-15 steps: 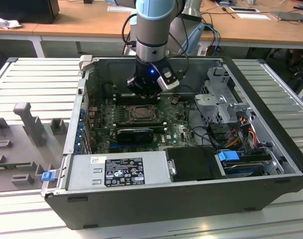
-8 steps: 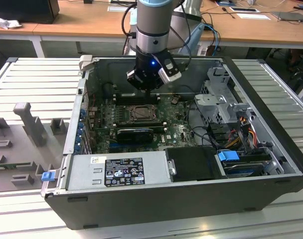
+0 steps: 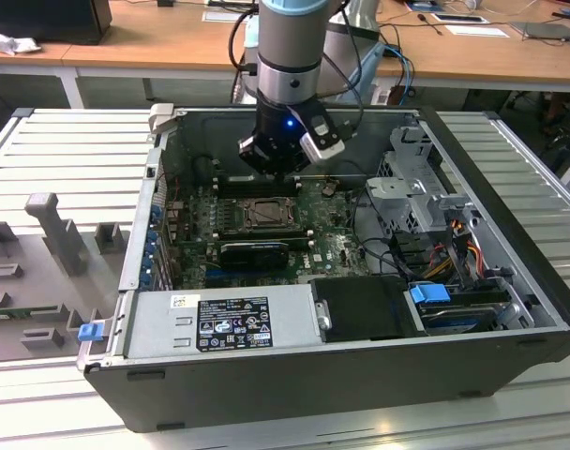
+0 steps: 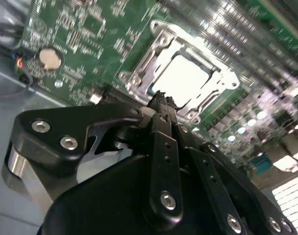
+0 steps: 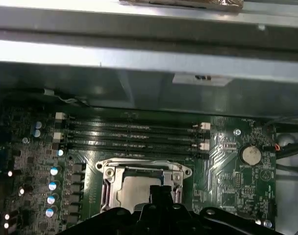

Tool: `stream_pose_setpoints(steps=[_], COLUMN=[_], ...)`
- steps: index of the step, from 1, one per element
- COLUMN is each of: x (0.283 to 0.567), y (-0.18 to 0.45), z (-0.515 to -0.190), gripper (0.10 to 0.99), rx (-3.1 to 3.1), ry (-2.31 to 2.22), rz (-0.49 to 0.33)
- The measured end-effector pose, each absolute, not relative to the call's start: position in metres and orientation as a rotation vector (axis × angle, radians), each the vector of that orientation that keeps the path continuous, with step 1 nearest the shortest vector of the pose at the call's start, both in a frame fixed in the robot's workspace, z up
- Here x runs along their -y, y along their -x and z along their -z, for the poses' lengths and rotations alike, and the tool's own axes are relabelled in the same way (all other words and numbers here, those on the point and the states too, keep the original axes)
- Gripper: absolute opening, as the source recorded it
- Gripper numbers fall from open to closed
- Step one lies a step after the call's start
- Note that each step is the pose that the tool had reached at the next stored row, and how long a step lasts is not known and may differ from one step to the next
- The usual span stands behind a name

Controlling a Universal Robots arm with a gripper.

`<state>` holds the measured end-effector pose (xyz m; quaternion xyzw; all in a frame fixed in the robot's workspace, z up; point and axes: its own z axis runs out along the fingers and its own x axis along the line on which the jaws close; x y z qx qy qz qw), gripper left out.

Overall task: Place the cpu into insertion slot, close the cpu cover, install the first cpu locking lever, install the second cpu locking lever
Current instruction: 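Install the second cpu locking lever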

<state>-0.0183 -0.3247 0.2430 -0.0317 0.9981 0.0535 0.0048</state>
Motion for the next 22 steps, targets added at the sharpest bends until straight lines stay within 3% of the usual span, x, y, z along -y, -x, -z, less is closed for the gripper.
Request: stream_pose_setpoints(steps=[2, 12, 22], x=[0.343, 0.365, 0.381], y=[0.018, 0.02, 0.06], z=[-0.242, -0.238, -0.232], gripper=[0.106, 0.106, 0.106], rx=[-3.126, -3.135, -3.132], ry=[0.099, 0.098, 0.105], rz=[-0.168, -0.178, -0.207])
